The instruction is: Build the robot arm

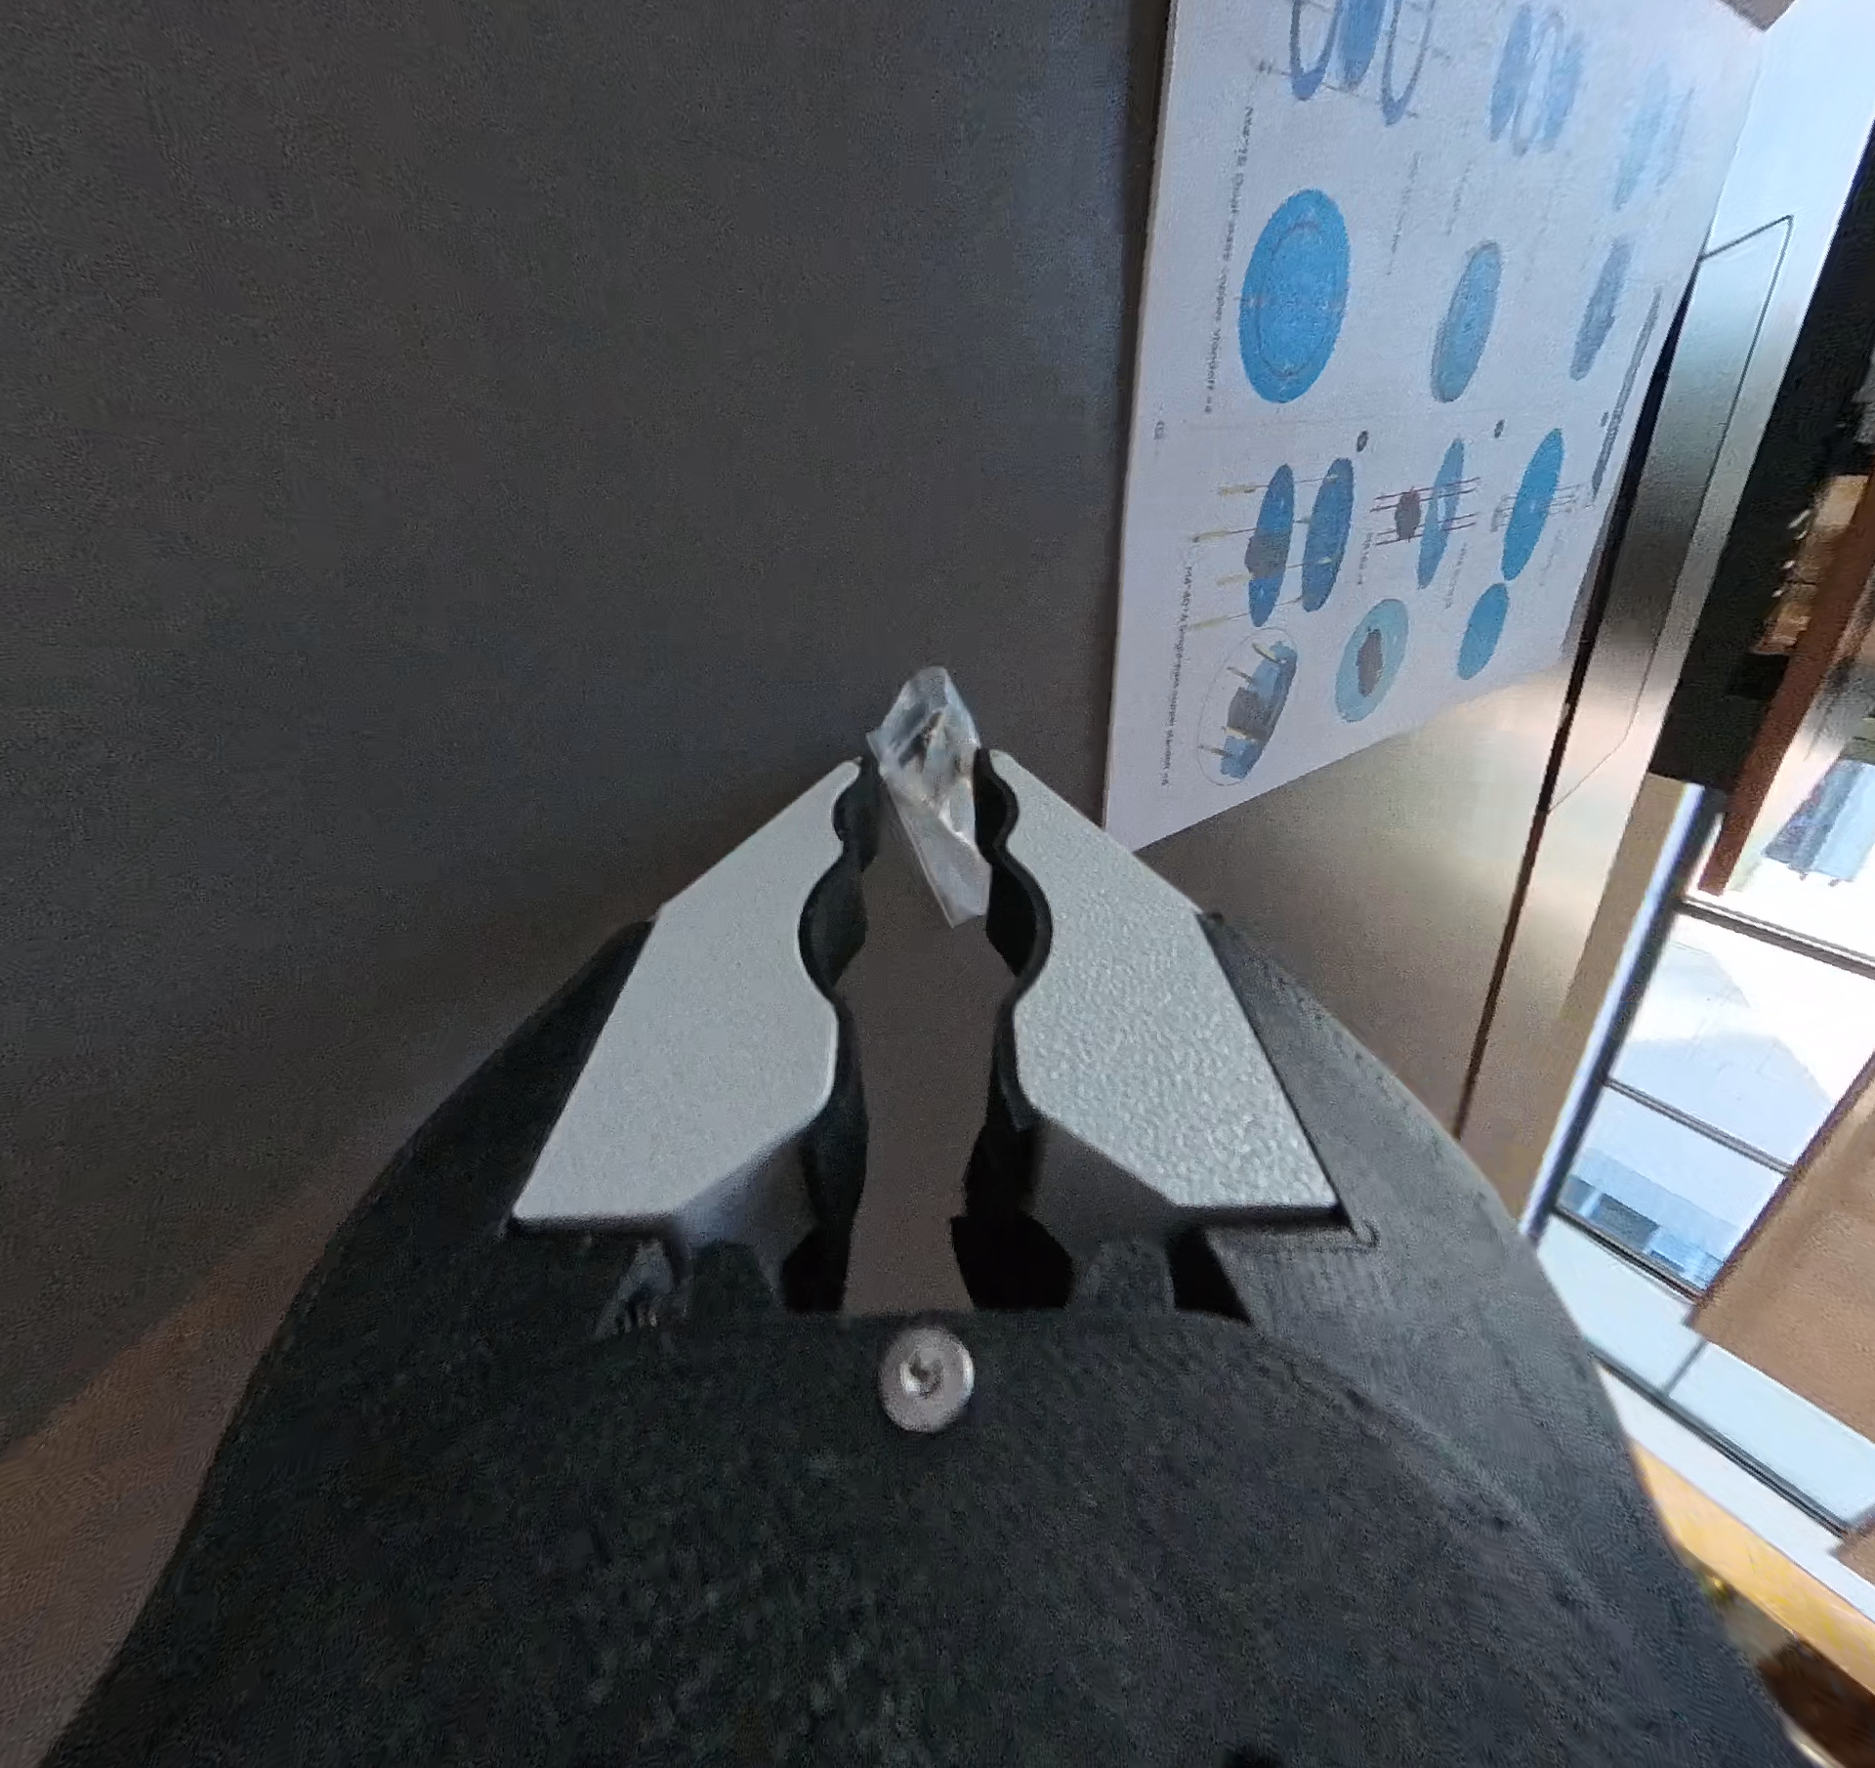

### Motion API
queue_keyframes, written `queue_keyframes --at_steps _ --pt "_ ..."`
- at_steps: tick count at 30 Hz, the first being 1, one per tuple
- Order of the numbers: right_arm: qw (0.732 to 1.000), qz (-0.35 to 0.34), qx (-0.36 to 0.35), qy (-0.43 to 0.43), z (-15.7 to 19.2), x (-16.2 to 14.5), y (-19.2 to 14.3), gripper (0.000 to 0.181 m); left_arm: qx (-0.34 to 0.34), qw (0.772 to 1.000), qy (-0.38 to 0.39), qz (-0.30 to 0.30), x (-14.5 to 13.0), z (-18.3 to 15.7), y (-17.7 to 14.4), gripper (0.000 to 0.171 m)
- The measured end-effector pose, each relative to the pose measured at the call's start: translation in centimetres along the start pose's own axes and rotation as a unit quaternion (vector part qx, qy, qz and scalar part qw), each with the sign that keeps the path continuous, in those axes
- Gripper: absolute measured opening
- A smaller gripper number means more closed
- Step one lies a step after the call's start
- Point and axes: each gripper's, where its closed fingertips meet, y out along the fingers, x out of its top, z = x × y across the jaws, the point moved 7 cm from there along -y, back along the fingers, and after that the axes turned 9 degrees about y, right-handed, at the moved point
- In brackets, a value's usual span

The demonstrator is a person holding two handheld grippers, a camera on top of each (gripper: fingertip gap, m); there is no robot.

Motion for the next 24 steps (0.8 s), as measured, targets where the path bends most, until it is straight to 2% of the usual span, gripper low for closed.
queue_keyframes --at_steps 4,7,12,15,17,19,20,24 --pt "0.995 -0.053 0.048 0.071 -1.1 -0.1 0.3 0.031 0.000 1.000 0.001 0.001 -0.1 -0.1 0.0 0.036" --pt "0.985 -0.074 0.090 0.124 -2.4 -1.3 1.0 0.032 0.002 1.000 0.000 0.000 -0.1 -0.1 -0.2 0.036" --pt "0.953 -0.136 0.160 0.220 -3.3 -3.0 1.8 0.039 0.007 1.000 0.000 -0.003 -0.2 -0.1 -0.5 0.036" --pt "0.939 -0.166 0.166 0.253 -3.3 -3.8 2.0 0.051 0.008 1.000 -0.004 -0.002 -0.3 0.0 -0.5 0.036" --pt "0.933 -0.178 0.165 0.267 -3.2 -4.2 2.0 0.052 0.008 1.000 -0.005 -0.002 -0.2 0.1 -0.5 0.036" --pt "0.925 -0.187 0.171 0.282 -3.1 -4.5 2.0 0.048 0.007 1.000 -0.004 0.000 -0.2 0.1 -0.4 0.036" --pt "0.922 -0.189 0.179 0.288 -2.9 -4.6 2.0 0.037 0.007 1.000 -0.004 0.000 -0.2 0.1 -0.3 0.036" --pt "0.910 -0.196 0.197 0.308 -2.8 -4.8 2.1 0.028 0.004 1.000 -0.003 0.001 -0.2 0.0 -0.1 0.036"
